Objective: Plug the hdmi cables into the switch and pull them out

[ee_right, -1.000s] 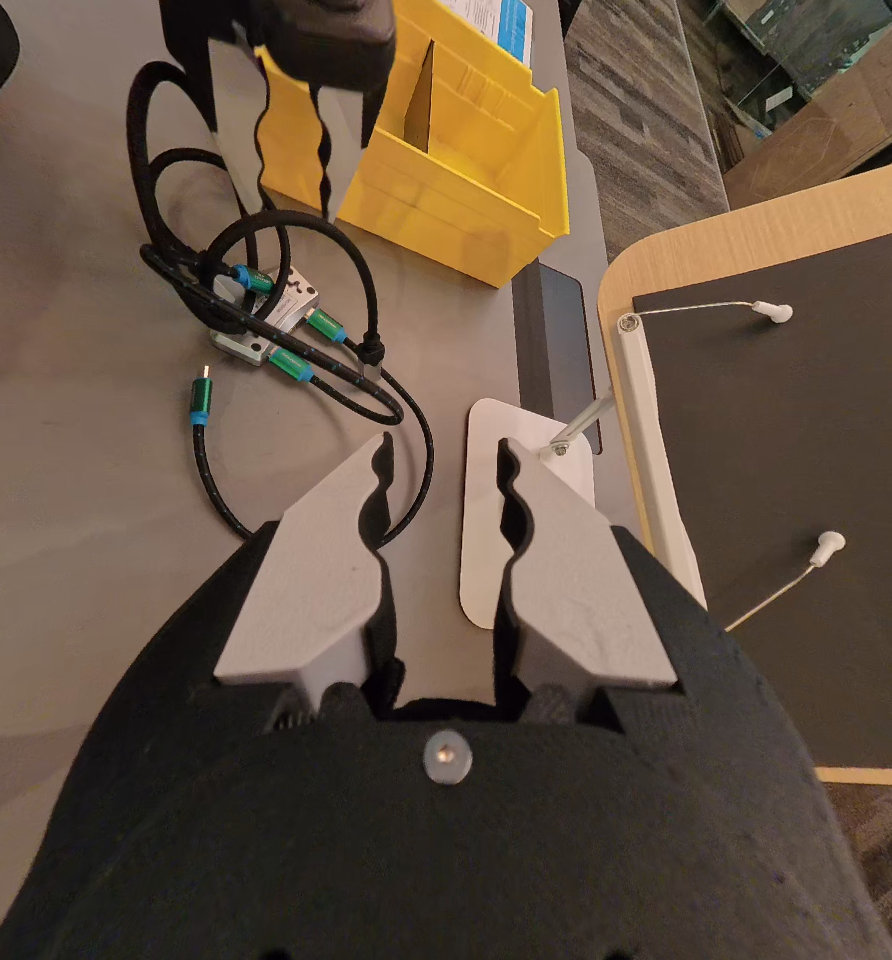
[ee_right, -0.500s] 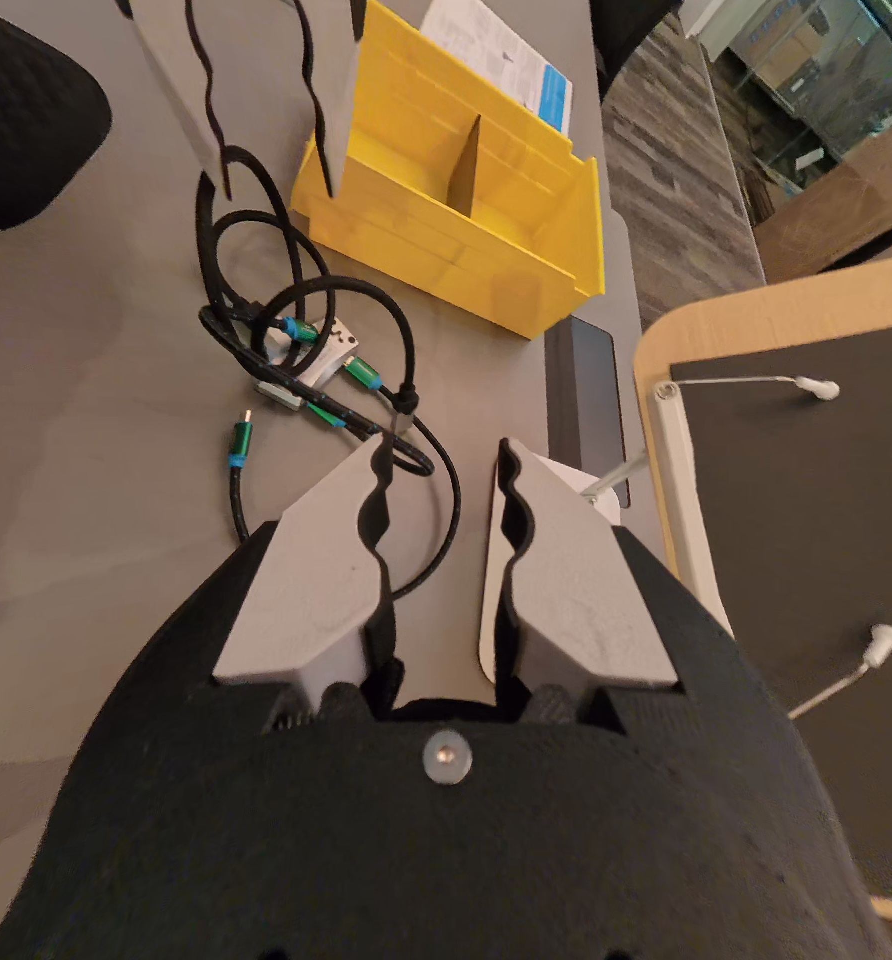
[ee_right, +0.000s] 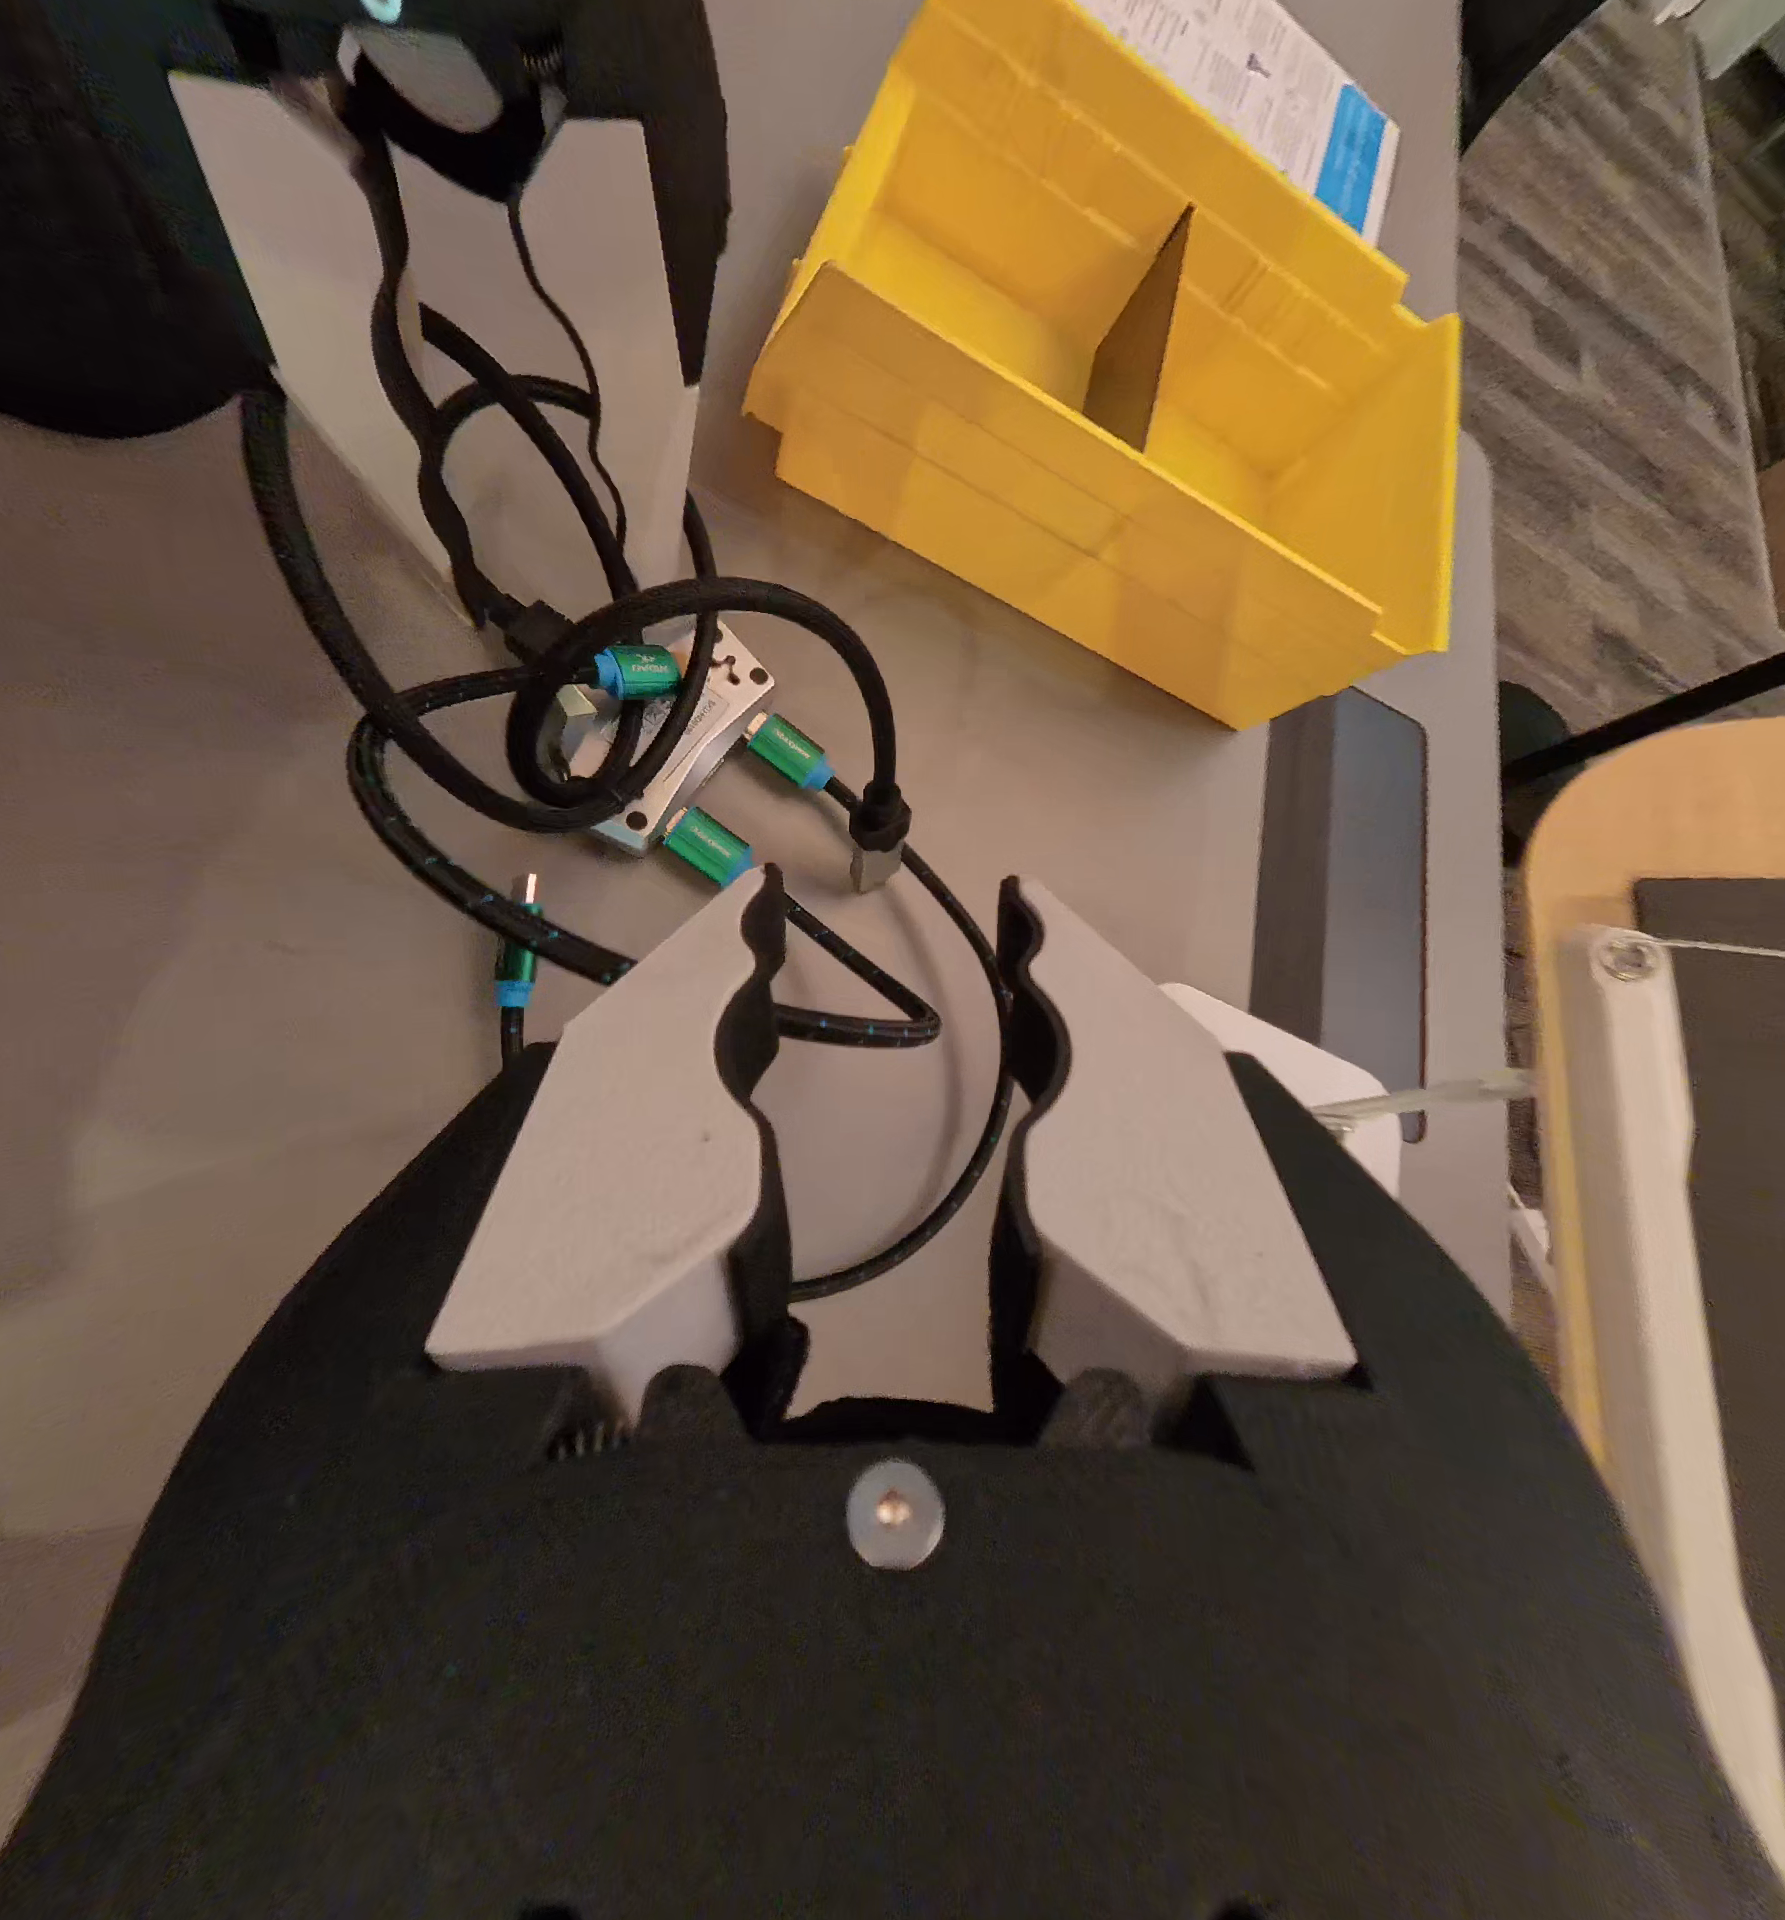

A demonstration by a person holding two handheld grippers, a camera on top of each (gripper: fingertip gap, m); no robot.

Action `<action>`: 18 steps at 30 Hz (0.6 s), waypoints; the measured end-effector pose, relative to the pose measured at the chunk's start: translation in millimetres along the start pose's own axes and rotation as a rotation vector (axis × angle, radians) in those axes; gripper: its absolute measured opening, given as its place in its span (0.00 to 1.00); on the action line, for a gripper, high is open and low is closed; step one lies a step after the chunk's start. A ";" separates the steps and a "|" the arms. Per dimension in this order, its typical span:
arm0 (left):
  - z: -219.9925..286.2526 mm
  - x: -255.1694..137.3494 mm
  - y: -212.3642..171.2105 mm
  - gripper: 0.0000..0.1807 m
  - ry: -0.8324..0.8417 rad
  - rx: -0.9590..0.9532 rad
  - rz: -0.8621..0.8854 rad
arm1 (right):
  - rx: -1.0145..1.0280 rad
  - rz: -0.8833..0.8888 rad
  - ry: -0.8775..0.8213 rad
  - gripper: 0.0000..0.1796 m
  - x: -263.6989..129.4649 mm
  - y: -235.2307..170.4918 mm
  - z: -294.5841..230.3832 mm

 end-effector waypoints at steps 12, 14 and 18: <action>-11.7 -3.0 -17.6 0.25 0.084 -0.225 0.138 | 0.012 -0.129 0.206 0.19 43.4 -19.2 -23.0; -19.3 1.6 -29.1 0.26 0.090 -0.256 0.095 | 0.030 -0.135 0.229 0.19 44.2 -24.1 -24.0; -25.9 19.5 -44.2 0.25 -0.010 -0.344 0.081 | 0.062 -0.180 0.278 0.20 48.6 -38.2 -27.6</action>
Point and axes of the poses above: each gripper's, where its closed fingertips meet, x out along the fingers, y out of its top, z = x × y across the jaws, the point moved 6 cm from there along -x, back along the fingers, and after that the axes turned 5 degrees about -z, right-handed, at the moved point
